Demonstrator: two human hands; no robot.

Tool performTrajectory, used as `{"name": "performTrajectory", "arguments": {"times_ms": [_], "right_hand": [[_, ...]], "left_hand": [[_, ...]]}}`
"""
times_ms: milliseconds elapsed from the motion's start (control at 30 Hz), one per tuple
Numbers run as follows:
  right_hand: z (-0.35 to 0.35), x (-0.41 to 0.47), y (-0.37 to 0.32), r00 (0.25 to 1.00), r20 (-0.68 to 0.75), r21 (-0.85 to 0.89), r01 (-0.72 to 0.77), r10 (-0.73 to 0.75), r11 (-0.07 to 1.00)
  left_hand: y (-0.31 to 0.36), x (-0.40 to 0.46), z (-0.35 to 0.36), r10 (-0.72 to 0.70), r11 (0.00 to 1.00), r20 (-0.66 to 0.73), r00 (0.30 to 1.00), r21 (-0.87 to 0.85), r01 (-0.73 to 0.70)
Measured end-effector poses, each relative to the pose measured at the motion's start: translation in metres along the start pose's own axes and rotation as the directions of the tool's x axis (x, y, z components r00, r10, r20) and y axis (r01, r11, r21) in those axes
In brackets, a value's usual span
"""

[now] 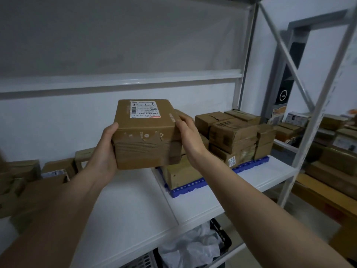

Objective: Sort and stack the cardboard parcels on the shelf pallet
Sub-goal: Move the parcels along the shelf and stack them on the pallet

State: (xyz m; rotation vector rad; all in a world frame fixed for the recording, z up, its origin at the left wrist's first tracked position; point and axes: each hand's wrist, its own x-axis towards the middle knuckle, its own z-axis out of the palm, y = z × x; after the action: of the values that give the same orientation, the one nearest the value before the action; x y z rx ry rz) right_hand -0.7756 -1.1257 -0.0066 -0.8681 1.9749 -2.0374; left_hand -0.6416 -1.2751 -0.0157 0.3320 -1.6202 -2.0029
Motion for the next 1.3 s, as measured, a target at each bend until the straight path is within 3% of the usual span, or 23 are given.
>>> {"name": "performTrajectory", "arguments": {"times_ms": [133,300,433,733,967,1067,1233,1300], "right_hand": [[-0.048,0.009,-0.006,1.0,0.013,0.002,0.01,-0.01,1.0],[-0.112,0.017,-0.009,0.999,0.005,0.019,0.051,-0.051,0.999],[-0.156,0.028,-0.011,0.997,-0.005,0.029,0.081,-0.081,0.996],[-0.248,0.074,-0.003,0.996,0.066,0.104,-0.07,0.063,0.992],[-0.314,0.116,0.02,0.986,0.112,0.051,-0.126,0.12,0.991],[-0.327,0.137,0.027,0.992,0.108,0.02,-0.067,0.065,0.998],[-0.338,0.187,0.035,0.998,-0.055,0.021,0.016,-0.015,1.0],[-0.344,0.207,0.039,0.996,-0.08,0.036,0.042,-0.039,0.998]], "left_hand": [[-0.006,0.013,0.044,-0.055,0.998,0.088,0.995,-0.008,0.056],[-0.013,0.032,0.098,-0.123,0.991,0.034,0.992,-0.047,0.125],[-0.015,0.048,0.131,-0.132,0.983,0.068,0.989,-0.122,0.14],[-0.019,0.095,0.184,-0.234,0.96,0.15,0.961,-0.119,0.253],[-0.041,0.149,0.216,-0.298,0.944,0.214,0.93,-0.081,0.321],[-0.053,0.18,0.242,-0.259,0.961,0.171,0.951,-0.053,0.271],[-0.069,0.253,0.291,-0.026,0.999,-0.117,0.993,-0.033,0.023],[-0.075,0.282,0.305,0.03,1.0,-0.137,0.99,0.005,-0.03]]}}
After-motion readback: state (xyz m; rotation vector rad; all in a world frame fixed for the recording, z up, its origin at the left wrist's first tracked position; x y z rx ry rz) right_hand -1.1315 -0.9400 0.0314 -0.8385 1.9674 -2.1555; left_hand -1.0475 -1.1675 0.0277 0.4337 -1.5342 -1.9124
